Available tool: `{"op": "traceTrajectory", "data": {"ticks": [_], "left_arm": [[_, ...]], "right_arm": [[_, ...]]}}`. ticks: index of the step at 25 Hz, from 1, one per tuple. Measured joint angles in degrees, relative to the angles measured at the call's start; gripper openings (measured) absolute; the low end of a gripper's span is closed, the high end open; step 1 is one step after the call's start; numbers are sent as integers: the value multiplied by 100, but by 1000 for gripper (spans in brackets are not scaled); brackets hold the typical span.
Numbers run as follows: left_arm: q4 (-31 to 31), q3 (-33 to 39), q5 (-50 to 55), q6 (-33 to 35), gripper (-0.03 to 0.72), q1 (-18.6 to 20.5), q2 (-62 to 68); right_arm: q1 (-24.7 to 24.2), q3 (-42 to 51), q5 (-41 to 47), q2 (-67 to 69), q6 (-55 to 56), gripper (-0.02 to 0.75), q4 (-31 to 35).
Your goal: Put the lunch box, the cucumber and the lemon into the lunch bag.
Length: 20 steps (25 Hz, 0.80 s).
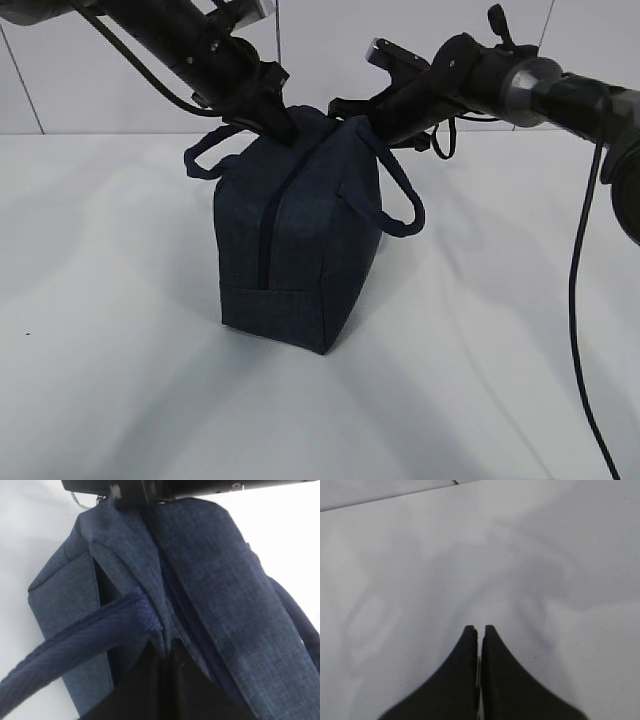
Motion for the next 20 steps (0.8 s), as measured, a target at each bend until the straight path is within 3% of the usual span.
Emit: {"op": "traceTrajectory", "data": {"ticks": [4,10,12,20], "left_arm": [[9,0,13,-133,-1,0,0],[50,-13,15,-243,38,0,0],[97,-13,25,-255,76,0,0],[180,-13,49,-416,319,0,0]], "right_arm": [[0,0,0,0,0,67,-72],[-12,0,29,-100,0,340,-170],[-23,0,29,-229,0,394,-192],[-23,0,500,-810,0,424,-445]]}}
